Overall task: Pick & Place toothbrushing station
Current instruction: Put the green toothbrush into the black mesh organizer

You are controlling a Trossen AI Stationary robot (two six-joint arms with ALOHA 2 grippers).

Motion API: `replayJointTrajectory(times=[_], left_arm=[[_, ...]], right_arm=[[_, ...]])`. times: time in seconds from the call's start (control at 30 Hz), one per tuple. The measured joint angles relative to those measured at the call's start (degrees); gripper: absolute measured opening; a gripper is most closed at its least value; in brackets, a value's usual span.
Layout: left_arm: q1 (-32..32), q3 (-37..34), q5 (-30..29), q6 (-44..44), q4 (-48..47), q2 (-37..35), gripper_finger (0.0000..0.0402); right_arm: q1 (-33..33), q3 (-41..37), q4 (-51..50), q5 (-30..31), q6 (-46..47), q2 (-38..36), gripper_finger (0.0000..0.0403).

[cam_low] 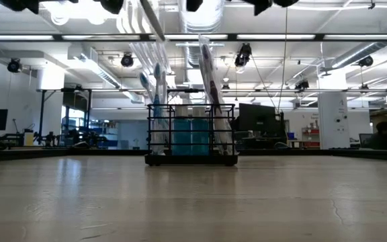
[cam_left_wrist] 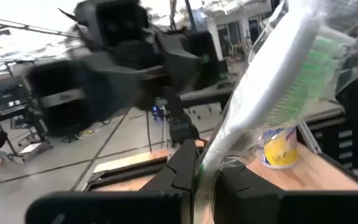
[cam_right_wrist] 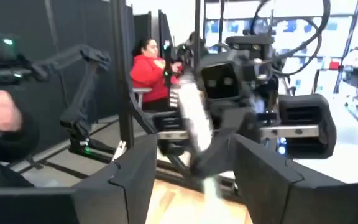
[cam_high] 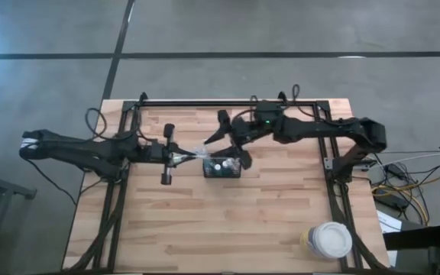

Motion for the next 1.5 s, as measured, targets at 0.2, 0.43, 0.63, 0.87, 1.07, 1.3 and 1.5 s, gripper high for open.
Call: replayJointTrajectory(times=[0.2,0.43,0.63,0.87,1.07,1.3,1.5], left_arm=[[-0.17,-1.31,-0.43,-3.14,-9.36,-10.67,0.0021],[-0.22,-4.74,-0.69,-4.66,-17.68,-22.46,0.0021],[-0.17,-8.38,-1.58,-4.15,-21.84,-27.99,0.0021],[-0.13,-15.26,-5.17,-5.52,-21.58,-36.44,0.0021],[-0.11,-21.97,-8.21,-9.01,-21.79,-44.38,0.0021],[-0.11,-28.14,-9.59,-10.91,-22.12,-50.41,0.0021],[-0.07,-28.99,-10.20,-11.60,-22.72,-50.42,0.0021]], right_arm=[[0.70,-8.82,0.31,6.42,-2.69,-14.35,0.0179],[0.21,-23.31,-0.05,10.50,-4.65,-31.98,0.0103],[-0.31,-34.37,-0.98,12.20,-6.01,-44.11,0.0029],[-1.46,-45.92,-0.96,15.54,-6.58,-56.06,0.0011],[-2.38,-53.61,-0.73,17.25,-5.92,-65.02,0.0012],[-2.96,-60.38,-0.17,18.02,-2.61,-72.85,0.0013],[-4.66,-64.20,-3.82,18.93,-0.13,-78.51,0.0013]])
